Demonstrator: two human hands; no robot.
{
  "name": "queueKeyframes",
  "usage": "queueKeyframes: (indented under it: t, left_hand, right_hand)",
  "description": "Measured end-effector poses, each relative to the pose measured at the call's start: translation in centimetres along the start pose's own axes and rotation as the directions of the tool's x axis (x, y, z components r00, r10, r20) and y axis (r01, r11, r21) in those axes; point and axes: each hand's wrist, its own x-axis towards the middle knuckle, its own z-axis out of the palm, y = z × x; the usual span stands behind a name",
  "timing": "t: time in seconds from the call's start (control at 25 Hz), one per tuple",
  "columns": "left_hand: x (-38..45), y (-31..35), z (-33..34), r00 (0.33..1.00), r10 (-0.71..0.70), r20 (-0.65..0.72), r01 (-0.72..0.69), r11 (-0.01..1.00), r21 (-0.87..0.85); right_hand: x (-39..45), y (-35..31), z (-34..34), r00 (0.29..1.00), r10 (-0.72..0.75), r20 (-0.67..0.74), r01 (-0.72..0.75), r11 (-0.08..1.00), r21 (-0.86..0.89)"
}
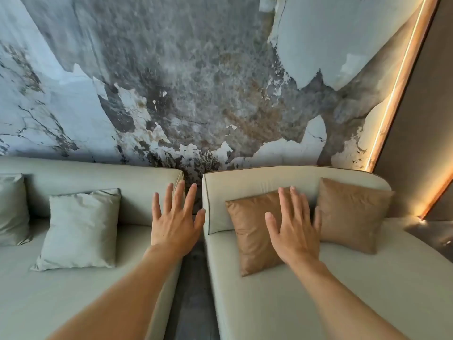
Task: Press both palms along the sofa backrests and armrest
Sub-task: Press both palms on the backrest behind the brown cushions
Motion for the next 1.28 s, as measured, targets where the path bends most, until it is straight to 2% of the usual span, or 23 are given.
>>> queueKeyframes:
  t: [0.28,0.64,0.76,1.0,1.28]
  left_hand:
    - [5.6,7.2,2.7,0.996,-0.075,-0.038,0.076,0.997,0.009]
    - [15.7,7.2,9.8,0.996,-0.088,-0.031,0.086,0.995,-0.056]
    - [21.4,5.5,14.2,0.997,-0.081,-0.012,0.080,0.994,-0.079]
    - [32.6,1.9,24.6,0.990,-0.081,0.114,0.092,0.992,-0.090]
    - [35.8,3.3,34.6,0.968,-0.107,0.227,0.118,0.992,-0.037]
  right_hand:
    - [8.0,6.9,1.9,0.998,-0.051,0.019,0.051,0.999,-0.002]
    - [17.7,8.4,7.6,0.995,-0.070,0.067,0.075,0.994,-0.073]
    - [22.7,7.8,11.2,0.990,-0.057,0.126,0.077,0.985,-0.152]
    - [33.5,6.3,20.3,0.966,-0.008,0.259,0.078,0.963,-0.258]
    - [38.5,10.3,31.9,0.923,-0.063,0.381,0.151,0.967,-0.205]
